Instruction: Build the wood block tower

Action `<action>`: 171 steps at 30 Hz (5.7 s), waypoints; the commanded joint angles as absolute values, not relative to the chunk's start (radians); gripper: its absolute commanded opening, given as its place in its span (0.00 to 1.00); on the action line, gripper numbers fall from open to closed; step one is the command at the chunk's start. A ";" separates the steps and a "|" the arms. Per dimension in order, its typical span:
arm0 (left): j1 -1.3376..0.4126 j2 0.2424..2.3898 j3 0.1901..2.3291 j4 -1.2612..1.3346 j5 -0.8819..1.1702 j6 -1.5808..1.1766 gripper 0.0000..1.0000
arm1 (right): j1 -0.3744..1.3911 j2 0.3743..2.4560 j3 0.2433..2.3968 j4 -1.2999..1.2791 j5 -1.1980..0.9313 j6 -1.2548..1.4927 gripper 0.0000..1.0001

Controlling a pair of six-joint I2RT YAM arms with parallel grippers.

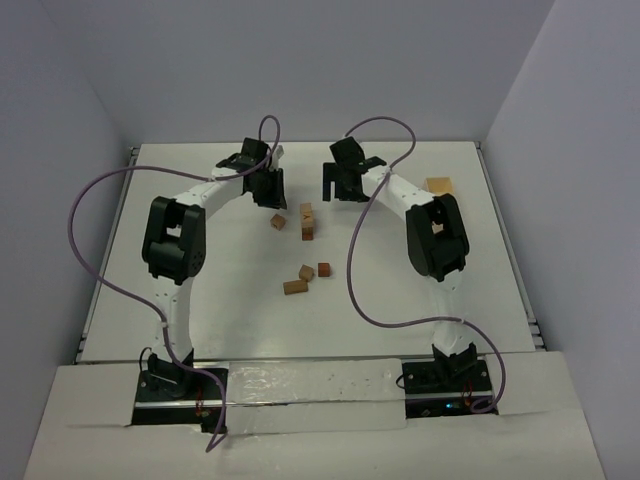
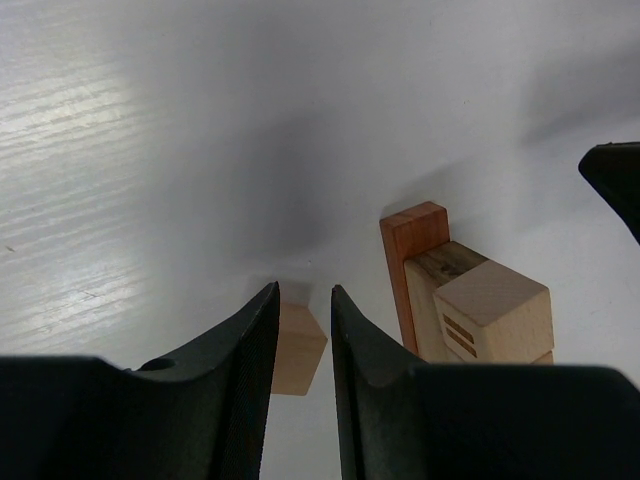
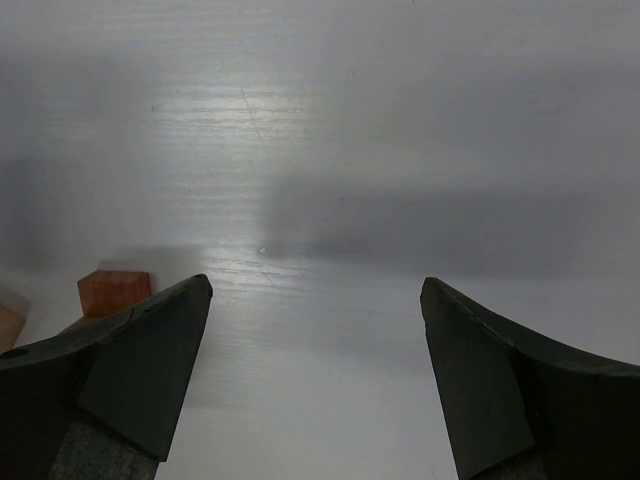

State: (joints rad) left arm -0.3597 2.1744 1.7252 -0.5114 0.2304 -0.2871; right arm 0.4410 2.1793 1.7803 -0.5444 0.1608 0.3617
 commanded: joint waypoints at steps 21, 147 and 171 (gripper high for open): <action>-0.411 2.146 1.643 -0.502 0.247 -0.347 0.38 | 0.488 2.217 1.833 -0.588 0.183 0.449 0.92; -0.295 2.016 1.566 -0.814 0.663 1.237 0.67 | 0.189 1.893 1.517 -0.468 -0.443 0.173 1.00; -0.328 2.080 1.575 -0.724 0.611 1.299 0.66 | 0.187 1.908 1.514 -0.471 -0.471 0.172 1.00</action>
